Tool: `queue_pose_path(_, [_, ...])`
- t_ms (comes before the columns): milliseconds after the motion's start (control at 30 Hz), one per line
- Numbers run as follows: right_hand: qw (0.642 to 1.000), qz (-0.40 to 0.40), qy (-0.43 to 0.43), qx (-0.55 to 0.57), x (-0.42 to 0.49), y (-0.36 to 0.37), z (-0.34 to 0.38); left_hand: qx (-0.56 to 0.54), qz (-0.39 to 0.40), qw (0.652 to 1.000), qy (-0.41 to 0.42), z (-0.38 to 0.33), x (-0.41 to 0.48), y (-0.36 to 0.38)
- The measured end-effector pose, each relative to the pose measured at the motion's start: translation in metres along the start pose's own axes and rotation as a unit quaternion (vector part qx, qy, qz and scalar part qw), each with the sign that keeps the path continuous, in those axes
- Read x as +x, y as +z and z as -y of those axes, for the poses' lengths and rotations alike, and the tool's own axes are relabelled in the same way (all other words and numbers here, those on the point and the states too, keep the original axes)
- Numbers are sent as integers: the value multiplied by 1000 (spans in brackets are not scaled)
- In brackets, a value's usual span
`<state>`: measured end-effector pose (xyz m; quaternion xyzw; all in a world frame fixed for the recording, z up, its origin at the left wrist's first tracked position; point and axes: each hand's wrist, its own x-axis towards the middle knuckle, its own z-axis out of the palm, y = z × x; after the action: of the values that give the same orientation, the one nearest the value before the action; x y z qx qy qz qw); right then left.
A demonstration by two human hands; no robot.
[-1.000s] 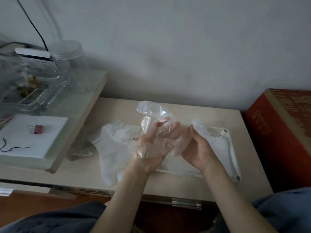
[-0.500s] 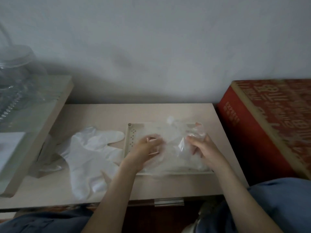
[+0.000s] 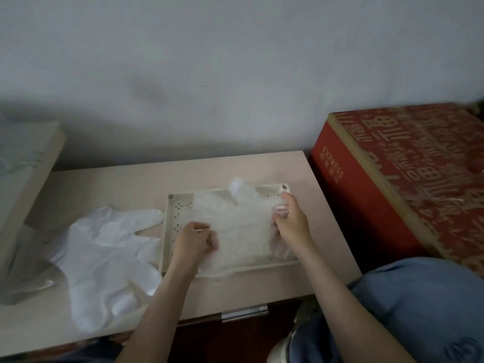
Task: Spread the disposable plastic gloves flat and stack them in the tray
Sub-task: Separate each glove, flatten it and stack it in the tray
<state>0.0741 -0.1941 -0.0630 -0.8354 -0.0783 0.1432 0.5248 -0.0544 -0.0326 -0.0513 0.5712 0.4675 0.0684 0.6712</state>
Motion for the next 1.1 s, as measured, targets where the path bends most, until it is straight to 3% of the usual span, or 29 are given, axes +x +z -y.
queue_pose_path(67, [998,2,-42,-53,0,2,-4,19,-28,999,17,-2,0,0])
queue_pose_path(133, [992,8,-72,-108,-1,4,-6,119,-78,988,60,-1,0,0])
queue_pose_path(200, [987,8,-84,-138,-2,5,-7,229,-163,949,144,2,-4,4])
queue_pose_path(267, [983,12,-89,-163,-1,6,-7,320,-212,875,295,6,-9,13])
queue_pose_path(333, [975,22,-90,-202,1,8,-5,430,-197,776,417,10,-4,22])
queue_pose_path(400, [956,17,-105,-274,2,10,-6,542,-104,691,467,11,4,22])
queue_pose_path(467, [909,-37,-161,-383,1,14,-7,640,-8,631,439,13,12,17])
queue_pose_path(533, [877,-68,-243,-409,-2,22,-3,687,69,638,341,19,22,13])
queue_pose_path(567, [870,-27,-279,-406,-4,26,0,695,97,652,287,22,24,12])
queue_pose_path(633, [855,141,-281,-413,-7,36,1,687,114,673,250,29,29,10])
queue_pose_path(700, [833,254,-210,-445,-6,39,-7,684,103,675,257,32,31,7])
queue_pose_path(800, [833,251,-166,-465,1,32,-17,688,89,673,256,32,32,1])
queue_pose_path(1000, [820,244,-158,-493,7,24,-19,645,90,710,267,29,19,-17])
queue_pose_path(1100, [817,244,-158,-497,10,26,-18,647,149,687,294,34,5,-22])
